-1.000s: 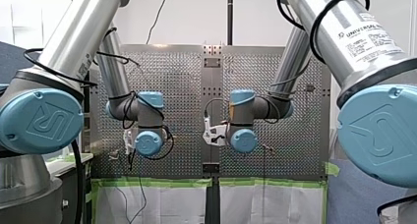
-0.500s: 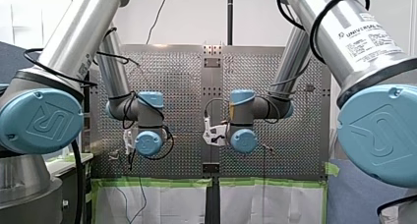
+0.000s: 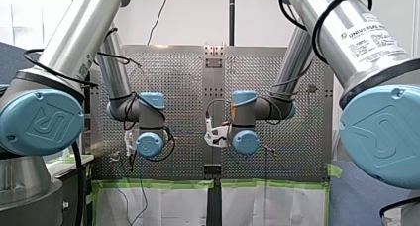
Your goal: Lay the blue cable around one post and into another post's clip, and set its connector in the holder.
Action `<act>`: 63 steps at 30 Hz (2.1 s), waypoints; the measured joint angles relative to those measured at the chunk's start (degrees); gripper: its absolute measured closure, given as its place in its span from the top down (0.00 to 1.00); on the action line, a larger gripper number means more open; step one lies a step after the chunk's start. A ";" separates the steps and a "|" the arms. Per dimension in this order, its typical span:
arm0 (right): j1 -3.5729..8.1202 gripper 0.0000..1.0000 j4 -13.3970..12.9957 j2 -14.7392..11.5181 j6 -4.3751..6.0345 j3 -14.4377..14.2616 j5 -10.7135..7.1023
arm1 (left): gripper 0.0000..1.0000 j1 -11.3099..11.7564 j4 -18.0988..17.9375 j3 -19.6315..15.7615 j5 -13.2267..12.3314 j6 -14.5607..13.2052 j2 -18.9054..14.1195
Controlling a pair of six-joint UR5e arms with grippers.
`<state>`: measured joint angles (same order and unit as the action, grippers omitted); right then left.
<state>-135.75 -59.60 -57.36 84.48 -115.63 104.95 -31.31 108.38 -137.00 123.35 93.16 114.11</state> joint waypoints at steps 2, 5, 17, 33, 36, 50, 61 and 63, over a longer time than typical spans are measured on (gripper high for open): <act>0.00 0.00 0.00 0.00 0.00 0.00 0.00 | 0.00 0.00 0.00 0.00 0.00 0.00 0.00; 0.00 0.00 0.00 0.00 0.00 0.00 0.00 | 0.00 0.00 0.00 0.00 0.00 0.00 0.00; 0.00 0.00 0.00 0.00 0.00 0.00 0.00 | 0.00 0.00 0.00 0.00 0.00 0.00 0.00; 0.00 0.00 0.00 0.00 0.00 0.00 0.00 | 0.00 0.00 0.00 0.00 0.00 0.00 0.00; 0.00 0.00 0.00 0.00 0.00 0.00 0.00 | 0.00 0.00 0.00 0.00 0.00 0.00 0.00; 0.00 0.00 0.09 0.00 0.00 0.00 0.09 | 0.00 1.80 -1.38 0.42 0.00 -0.26 1.30; 0.00 0.00 0.09 0.00 0.00 0.00 0.09 | 0.00 1.85 -1.41 0.44 0.00 -0.26 1.32; 0.00 0.00 0.09 0.00 0.00 0.00 0.09 | 0.00 1.85 -1.41 0.44 0.00 -0.26 1.32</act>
<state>-135.75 -59.51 -57.36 84.48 -115.63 105.04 -29.47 106.97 -136.56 123.35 92.90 115.43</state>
